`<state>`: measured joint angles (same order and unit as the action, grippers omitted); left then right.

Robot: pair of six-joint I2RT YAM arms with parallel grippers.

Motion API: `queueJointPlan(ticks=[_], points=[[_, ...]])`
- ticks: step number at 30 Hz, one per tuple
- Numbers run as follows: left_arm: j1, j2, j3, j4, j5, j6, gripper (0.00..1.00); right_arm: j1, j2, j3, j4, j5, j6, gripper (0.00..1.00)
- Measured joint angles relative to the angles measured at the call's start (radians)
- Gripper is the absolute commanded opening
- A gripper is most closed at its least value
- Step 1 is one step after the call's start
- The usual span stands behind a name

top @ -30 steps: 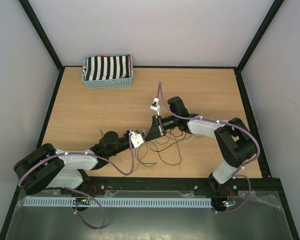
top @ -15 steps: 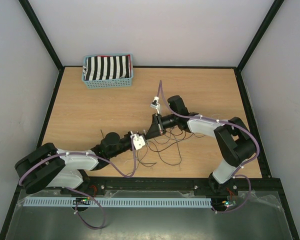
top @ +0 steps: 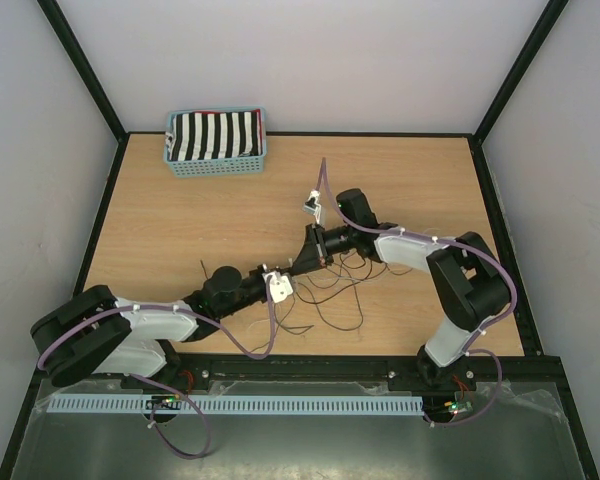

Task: Zip-tie the wires
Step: Tie the cable at the center of the board.

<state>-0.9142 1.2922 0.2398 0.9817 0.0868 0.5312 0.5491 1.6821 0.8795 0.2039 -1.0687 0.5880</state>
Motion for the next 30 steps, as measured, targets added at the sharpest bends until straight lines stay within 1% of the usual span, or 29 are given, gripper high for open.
queueJointPlan(ticks=[22, 30], points=[[-0.037, -0.001, 0.0, -0.024, -0.066, 0.034, 0.0, -0.009, 0.06, 0.072, -0.056, 0.015, 0.007, 0.0], [-0.04, -0.037, -0.006, -0.031, -0.073, 0.029, 0.0, -0.013, 0.06, 0.072, -0.06, 0.016, 0.003, 0.0]])
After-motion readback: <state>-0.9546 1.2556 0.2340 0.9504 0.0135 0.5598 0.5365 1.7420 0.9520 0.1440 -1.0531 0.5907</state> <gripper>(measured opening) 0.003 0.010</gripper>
